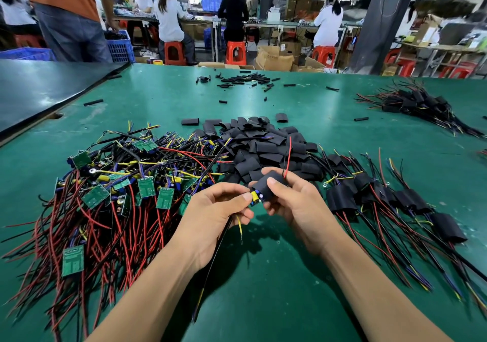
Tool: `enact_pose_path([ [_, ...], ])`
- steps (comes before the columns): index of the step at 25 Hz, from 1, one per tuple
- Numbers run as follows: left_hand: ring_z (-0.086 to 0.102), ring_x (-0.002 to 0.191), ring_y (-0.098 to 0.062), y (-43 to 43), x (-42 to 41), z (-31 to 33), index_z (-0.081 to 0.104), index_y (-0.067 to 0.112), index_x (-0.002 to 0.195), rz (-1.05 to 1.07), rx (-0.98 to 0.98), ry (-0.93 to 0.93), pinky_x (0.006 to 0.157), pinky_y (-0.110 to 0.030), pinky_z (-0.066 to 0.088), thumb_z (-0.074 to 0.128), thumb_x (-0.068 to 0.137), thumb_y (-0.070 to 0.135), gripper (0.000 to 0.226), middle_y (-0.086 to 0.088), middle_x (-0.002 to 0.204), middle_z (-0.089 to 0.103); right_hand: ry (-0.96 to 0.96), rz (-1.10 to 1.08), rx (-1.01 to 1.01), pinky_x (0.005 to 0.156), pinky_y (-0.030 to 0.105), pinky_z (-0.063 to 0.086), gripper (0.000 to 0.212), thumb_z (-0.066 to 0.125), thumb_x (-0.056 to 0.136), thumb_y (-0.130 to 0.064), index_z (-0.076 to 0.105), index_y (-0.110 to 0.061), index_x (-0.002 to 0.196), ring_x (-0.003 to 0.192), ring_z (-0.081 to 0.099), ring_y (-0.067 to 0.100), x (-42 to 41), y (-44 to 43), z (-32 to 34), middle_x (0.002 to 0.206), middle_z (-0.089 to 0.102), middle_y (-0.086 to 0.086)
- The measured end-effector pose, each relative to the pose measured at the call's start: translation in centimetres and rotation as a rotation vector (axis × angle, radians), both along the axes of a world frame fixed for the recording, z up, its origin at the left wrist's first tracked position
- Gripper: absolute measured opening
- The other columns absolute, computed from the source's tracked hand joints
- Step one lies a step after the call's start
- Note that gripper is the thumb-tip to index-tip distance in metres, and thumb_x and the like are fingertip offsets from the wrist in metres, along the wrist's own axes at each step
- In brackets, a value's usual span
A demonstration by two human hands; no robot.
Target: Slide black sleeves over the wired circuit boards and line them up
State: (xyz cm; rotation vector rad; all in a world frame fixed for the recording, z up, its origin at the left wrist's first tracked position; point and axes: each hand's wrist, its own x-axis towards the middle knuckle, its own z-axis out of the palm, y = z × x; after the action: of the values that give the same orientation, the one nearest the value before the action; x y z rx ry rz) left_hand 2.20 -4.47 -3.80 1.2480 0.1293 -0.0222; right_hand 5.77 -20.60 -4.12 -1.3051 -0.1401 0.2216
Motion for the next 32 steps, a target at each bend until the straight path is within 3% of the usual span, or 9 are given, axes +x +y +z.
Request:
enact_pose_path([
  [6,0.065,0.052,-0.015,0.0,0.2,0.0,0.068,0.004,0.085,0.023,-0.075,0.034,0.055,-0.021,0.055,0.066,0.086,-0.004,0.008,-0.011,0.063,0.067,0.074,0.028,0.107,0.054,0.022,0.048,0.021,0.048,0.103,-0.01,0.063,-0.007,0.118,0.059,0.058,0.017,0.3,0.0,0.2,0.09,0.073,0.016],
  [8,0.065,0.053,-0.016,0.0,0.2,-0.1,0.067,0.002,0.088,0.044,-0.052,0.022,0.056,-0.022,0.055,0.066,0.087,-0.003,0.006,-0.011,0.063,0.068,0.028,0.035,0.023,0.052,0.023,0.048,0.019,0.049,0.104,-0.013,0.061,-0.007,0.118,0.059,0.061,0.017,0.1,0.1,0.0,0.082,0.07,0.009],
  [12,0.066,0.055,-0.018,0.1,0.2,-0.3,0.065,0.002,0.092,0.081,-0.053,0.023,0.058,-0.024,0.056,0.067,0.086,0.001,0.006,-0.013,0.066,0.068,-0.044,0.057,-0.146,0.055,0.024,0.047,0.019,0.055,0.103,-0.021,0.06,-0.011,0.119,0.064,0.063,0.016,-0.5,0.7,-0.4,0.087,0.062,0.007],
  [15,0.067,0.055,-0.018,-0.2,0.2,-0.2,0.058,0.003,0.098,0.046,-0.078,0.065,0.056,-0.024,0.057,0.066,0.088,0.004,0.012,-0.013,0.07,0.07,-0.054,0.035,-0.174,0.054,0.022,0.047,0.022,0.053,0.104,-0.022,0.061,-0.016,0.124,0.063,0.061,0.014,-0.3,0.7,-0.6,0.085,0.068,0.001],
  [23,0.068,0.054,-0.019,-0.1,0.0,0.2,0.061,-0.001,0.096,-0.018,-0.067,0.064,0.052,-0.024,0.055,0.065,0.089,0.002,0.009,-0.019,0.081,0.074,-0.148,0.041,-0.091,0.06,0.019,0.045,0.024,0.055,0.102,-0.015,0.064,-0.019,0.124,0.069,0.056,0.009,-0.2,0.4,-0.5,0.111,0.076,0.004],
  [28,0.062,0.045,-0.017,0.0,0.0,-0.1,0.063,-0.001,0.092,0.04,0.027,0.038,0.045,-0.022,0.05,0.065,0.091,0.005,0.006,-0.013,0.074,0.073,-0.179,0.07,-0.221,0.061,0.02,0.043,0.016,0.056,0.102,-0.018,0.069,-0.012,0.108,0.07,0.058,0.007,-0.7,0.8,-1.0,0.081,0.072,-0.006],
  [32,0.06,0.044,-0.017,0.0,0.1,-0.3,0.062,-0.004,0.094,0.048,0.058,0.025,0.043,-0.022,0.047,0.065,0.091,0.005,0.01,-0.013,0.072,0.072,-0.152,0.084,-0.235,0.06,0.02,0.043,0.019,0.055,0.103,-0.02,0.068,-0.008,0.108,0.071,0.06,0.008,-0.5,0.8,-0.8,0.079,0.069,-0.007],
])
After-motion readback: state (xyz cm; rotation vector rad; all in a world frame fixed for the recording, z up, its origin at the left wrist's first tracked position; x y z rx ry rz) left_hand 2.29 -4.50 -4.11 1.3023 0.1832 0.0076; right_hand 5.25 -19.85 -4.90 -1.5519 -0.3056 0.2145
